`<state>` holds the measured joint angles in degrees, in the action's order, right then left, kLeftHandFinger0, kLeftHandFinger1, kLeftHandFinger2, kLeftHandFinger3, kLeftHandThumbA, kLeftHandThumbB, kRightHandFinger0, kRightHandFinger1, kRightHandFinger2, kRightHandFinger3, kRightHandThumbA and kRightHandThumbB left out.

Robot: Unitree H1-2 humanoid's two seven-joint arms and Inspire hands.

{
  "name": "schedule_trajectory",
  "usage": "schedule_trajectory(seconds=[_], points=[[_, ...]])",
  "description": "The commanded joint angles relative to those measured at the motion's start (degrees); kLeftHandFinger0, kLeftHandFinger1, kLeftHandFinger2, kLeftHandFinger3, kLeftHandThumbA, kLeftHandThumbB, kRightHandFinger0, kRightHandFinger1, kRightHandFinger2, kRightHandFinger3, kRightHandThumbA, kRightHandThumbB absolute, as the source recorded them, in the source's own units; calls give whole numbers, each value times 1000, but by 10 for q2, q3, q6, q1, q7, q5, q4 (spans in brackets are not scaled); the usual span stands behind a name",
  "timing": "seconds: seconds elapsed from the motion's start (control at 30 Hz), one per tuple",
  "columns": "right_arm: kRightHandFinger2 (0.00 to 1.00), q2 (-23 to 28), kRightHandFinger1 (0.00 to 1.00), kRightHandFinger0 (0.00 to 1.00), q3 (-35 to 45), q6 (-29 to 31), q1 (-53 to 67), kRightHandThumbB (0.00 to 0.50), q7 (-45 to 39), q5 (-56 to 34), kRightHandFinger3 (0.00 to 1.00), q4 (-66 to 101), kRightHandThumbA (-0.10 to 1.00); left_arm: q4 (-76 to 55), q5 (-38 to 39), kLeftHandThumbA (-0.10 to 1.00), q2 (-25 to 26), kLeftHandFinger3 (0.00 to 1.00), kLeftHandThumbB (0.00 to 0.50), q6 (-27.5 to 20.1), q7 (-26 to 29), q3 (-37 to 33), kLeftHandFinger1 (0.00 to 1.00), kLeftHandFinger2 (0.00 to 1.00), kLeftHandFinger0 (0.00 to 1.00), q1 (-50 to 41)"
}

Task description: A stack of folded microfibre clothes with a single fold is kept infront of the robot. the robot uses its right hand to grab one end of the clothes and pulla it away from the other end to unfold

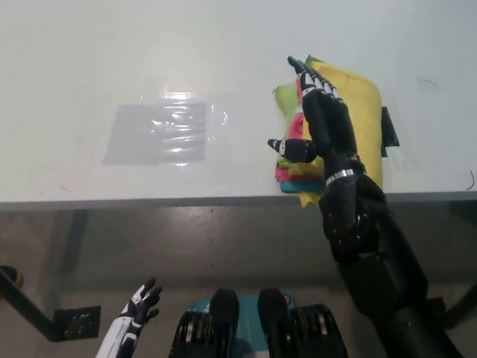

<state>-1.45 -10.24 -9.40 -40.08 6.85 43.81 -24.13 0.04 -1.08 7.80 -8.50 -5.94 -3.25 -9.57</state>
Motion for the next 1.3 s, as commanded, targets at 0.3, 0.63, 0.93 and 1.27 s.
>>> schedule_trajectory(seconds=[0.3,0.63,0.93,1.27], points=[[1000,24,1000,1000,11,-35,-47,196,57,-23,1000,-64,1000,-21,-6,944,10,1000,310,-24,-7,-2,1000,1000,1000,3],[1000,-2,1000,1000,74,-40,-17,222,97,-83,1000,-46,1000,-20,-16,886,12,1000,294,-32,-5,-4,1000,1000,1000,0],[122,0,2,0,124,-43,-10,232,149,-115,163,-83,93,-15,-5,881,14,1000,321,-35,-12,-4,1000,1000,1000,12],[734,20,361,1,148,19,-7,198,163,-169,671,-136,-100,-6,0,896,16,1000,322,-44,-17,-5,1000,1000,1000,29]])
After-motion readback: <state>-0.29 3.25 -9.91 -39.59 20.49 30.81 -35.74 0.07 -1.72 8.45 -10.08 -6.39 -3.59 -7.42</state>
